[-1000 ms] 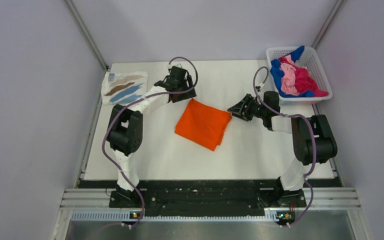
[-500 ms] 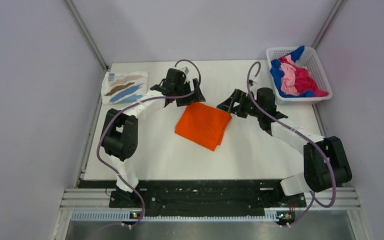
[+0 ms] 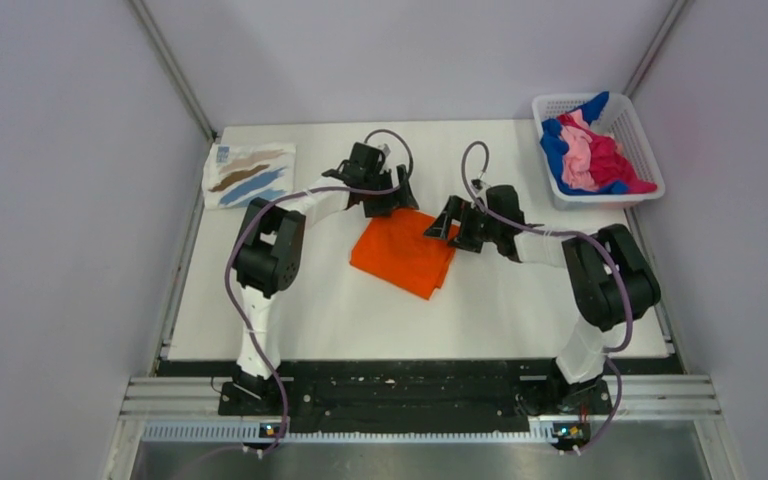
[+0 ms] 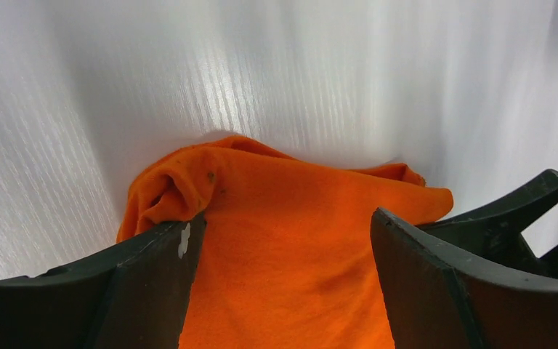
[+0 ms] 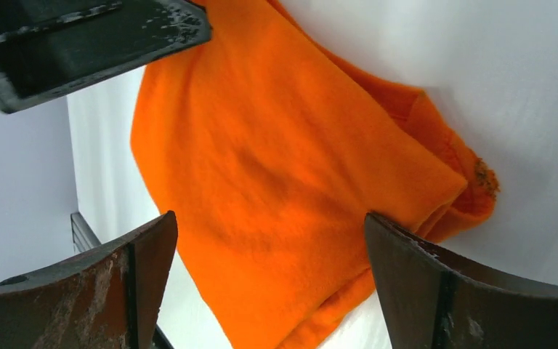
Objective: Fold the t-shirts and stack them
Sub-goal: Smooth out wrinkles on the folded tshirt
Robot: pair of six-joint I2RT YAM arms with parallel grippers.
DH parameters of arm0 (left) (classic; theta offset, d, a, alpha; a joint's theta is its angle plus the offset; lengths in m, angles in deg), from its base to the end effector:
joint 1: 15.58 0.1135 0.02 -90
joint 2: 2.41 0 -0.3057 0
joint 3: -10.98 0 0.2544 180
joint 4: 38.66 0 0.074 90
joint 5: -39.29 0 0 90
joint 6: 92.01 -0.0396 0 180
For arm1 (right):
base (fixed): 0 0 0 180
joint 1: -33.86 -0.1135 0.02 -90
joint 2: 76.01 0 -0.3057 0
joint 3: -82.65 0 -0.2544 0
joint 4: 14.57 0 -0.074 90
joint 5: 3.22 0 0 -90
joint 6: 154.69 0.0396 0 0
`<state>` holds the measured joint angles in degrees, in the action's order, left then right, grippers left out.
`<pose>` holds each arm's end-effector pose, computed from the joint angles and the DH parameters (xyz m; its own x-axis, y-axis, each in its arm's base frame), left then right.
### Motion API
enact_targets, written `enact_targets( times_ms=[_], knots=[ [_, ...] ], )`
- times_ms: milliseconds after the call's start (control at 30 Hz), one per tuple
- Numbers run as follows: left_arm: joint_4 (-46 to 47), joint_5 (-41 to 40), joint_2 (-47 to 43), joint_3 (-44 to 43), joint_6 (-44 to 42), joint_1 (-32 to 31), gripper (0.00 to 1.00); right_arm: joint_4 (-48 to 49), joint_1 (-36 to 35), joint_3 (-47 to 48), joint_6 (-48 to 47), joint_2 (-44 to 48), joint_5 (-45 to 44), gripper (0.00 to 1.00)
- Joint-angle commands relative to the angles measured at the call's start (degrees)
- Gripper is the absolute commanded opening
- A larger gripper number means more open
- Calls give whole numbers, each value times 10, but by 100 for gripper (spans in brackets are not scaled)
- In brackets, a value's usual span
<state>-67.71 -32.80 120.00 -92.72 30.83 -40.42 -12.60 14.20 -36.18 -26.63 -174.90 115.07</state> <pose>0.4485 -0.2210 0.2073 -0.8830 -0.1599 -0.4413 0.1291 0.8212 -0.5558 0.3297 0.1377 0.1963 -0.8391 0.2767 -0.4683 -0.1793 0.6722 0.7183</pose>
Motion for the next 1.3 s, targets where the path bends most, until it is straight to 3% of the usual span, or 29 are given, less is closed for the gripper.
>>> enact_targets(
  times_ms=[0,200,400,533,633,900,1133,1267],
  knots=[
    [-23,-21,15,-9,-11,3,88,-19,10,33,-30,-31,-61,99],
    [-24,-49,-42,85,3,4,87,-46,19,42,-49,-66,-89,99],
    [-7,-104,-145,175,-6,3,87,-76,21,30,-76,-17,-101,99],
    [-46,-197,-173,144,-25,5,87,-95,21,26,-96,41,-139,99],
    [-73,-196,-191,119,-26,5,88,-130,21,50,-110,80,-163,99],
    [-22,-120,-244,211,-6,4,89,-133,21,-17,-75,266,-200,99],
    [-14,-112,-211,239,-3,-9,76,-178,25,-145,-12,472,-339,99],
    [-16,-104,-177,227,-3,-10,70,-200,36,-178,-2,556,-368,99]
  ],
)
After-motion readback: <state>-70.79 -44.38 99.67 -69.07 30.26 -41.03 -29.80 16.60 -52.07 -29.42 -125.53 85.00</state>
